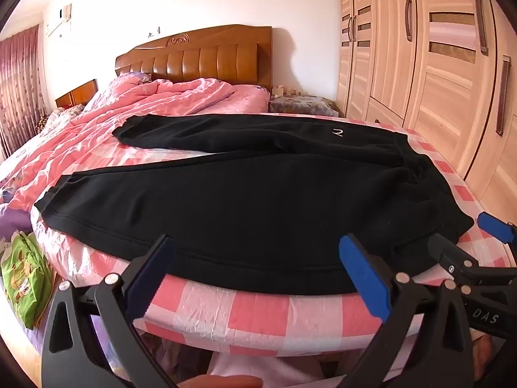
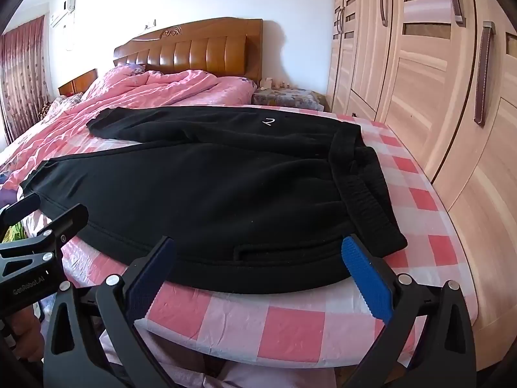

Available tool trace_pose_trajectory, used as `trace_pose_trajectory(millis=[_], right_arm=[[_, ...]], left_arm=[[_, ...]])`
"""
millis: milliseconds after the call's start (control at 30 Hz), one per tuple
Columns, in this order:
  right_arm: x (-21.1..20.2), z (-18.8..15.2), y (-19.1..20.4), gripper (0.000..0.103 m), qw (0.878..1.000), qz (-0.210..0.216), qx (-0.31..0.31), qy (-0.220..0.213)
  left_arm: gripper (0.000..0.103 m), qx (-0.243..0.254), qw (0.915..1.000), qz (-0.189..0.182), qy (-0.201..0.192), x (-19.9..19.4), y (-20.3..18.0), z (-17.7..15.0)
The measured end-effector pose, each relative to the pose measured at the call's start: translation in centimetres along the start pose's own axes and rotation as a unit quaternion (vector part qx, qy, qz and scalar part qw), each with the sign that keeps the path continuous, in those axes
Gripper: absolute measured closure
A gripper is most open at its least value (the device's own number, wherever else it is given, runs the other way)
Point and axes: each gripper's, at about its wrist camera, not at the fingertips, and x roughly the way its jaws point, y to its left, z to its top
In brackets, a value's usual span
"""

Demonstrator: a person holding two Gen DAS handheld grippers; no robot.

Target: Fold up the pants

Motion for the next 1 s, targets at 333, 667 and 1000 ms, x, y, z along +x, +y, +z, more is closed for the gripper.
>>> trace_pose_trajectory(millis=[333,667,1000], right_arm=[[0.38,-0.61,0.45,0.004,1.000,0.002,0.001,0.004],[0.15,-0.49,0.39,0.004,1.000,0.007,0.005,0.007],[0.36,-0.39,0.10,0.004,1.000,0.009,0.007,0.009]], left_arm=[[0.001,-0.001,1.0000,0.000,0.000,-0.04,0.00,0.00],[0.001,-0.002,1.0000,0.000,0.002,0.14,-0.13,-0.49],[0.001,-0.005,0.9999,-0.001,0.010,0.39,0.34,-0.79]])
